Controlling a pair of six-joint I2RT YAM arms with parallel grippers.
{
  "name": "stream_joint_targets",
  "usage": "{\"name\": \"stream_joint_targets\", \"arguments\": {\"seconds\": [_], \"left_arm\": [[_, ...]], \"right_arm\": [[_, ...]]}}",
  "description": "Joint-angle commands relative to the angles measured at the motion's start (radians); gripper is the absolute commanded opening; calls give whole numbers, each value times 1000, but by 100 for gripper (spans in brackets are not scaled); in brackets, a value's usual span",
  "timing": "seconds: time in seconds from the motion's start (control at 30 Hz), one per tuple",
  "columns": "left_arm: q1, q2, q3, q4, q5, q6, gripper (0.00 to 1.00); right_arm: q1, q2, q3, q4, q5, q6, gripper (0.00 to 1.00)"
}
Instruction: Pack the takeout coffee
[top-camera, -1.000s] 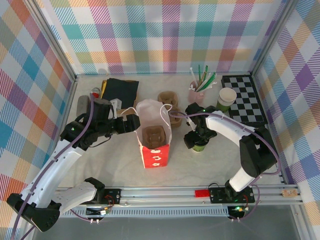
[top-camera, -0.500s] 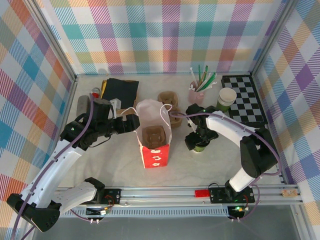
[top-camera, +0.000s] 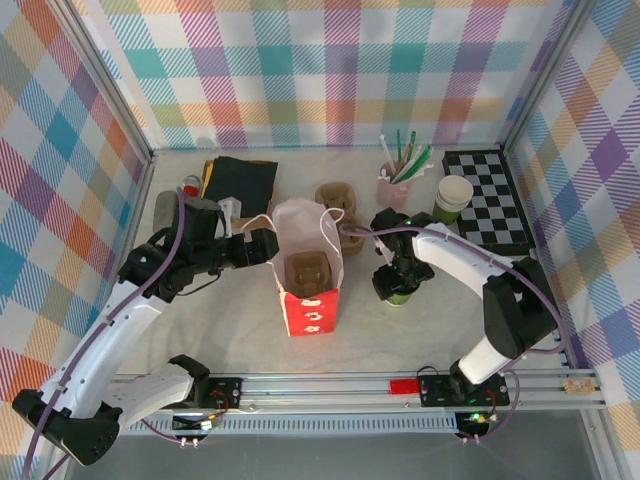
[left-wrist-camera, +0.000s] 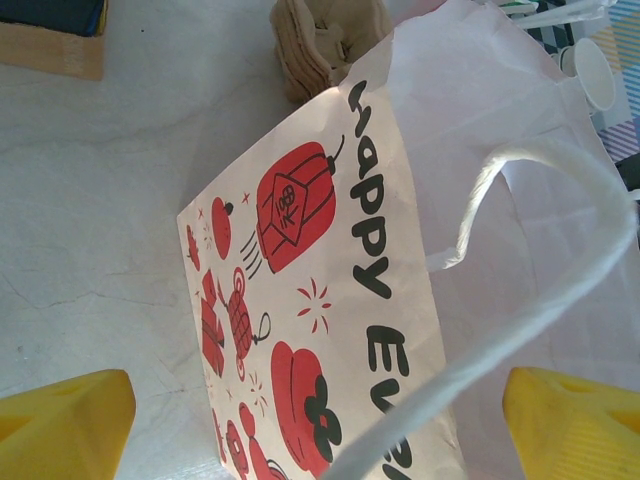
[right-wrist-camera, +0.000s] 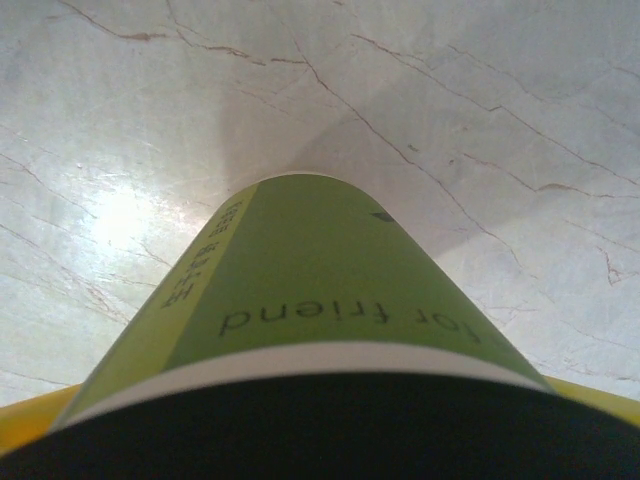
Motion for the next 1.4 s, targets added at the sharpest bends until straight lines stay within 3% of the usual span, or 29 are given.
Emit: {"name": "stream_joint_targets", "arguments": {"seconds": [0.0, 0.33, 0.57, 0.7, 0.83, 1.03, 1.17, 1.37], "left_arm": [[6, -15, 19, -24, -22, 16, 94], [6, 56, 141, -81, -70, 88, 95], [11, 276, 407, -200, -200, 270, 98], [17, 406, 515, -207, -150, 407, 98], [21, 527, 632, -221, -158, 534, 93], [23, 619, 716, -255, -47, 697, 90], [23, 663, 747, -285, -20, 714, 84], [23, 731, 754, -299, -31, 698, 66]], "right_arm": [[14, -45, 41, -67, 17, 39, 75], [21, -165, 202, -230, 14, 48, 73], [21, -241, 320, -338, 15, 39, 73], [22, -266, 359, -377, 18, 31, 73], [22, -280, 374, -391, 18, 22, 73], [22, -292, 386, -398, 14, 14, 72], [22, -285, 410, -407, 16, 5, 72], [22, -271, 428, -402, 8, 2, 70]]}}
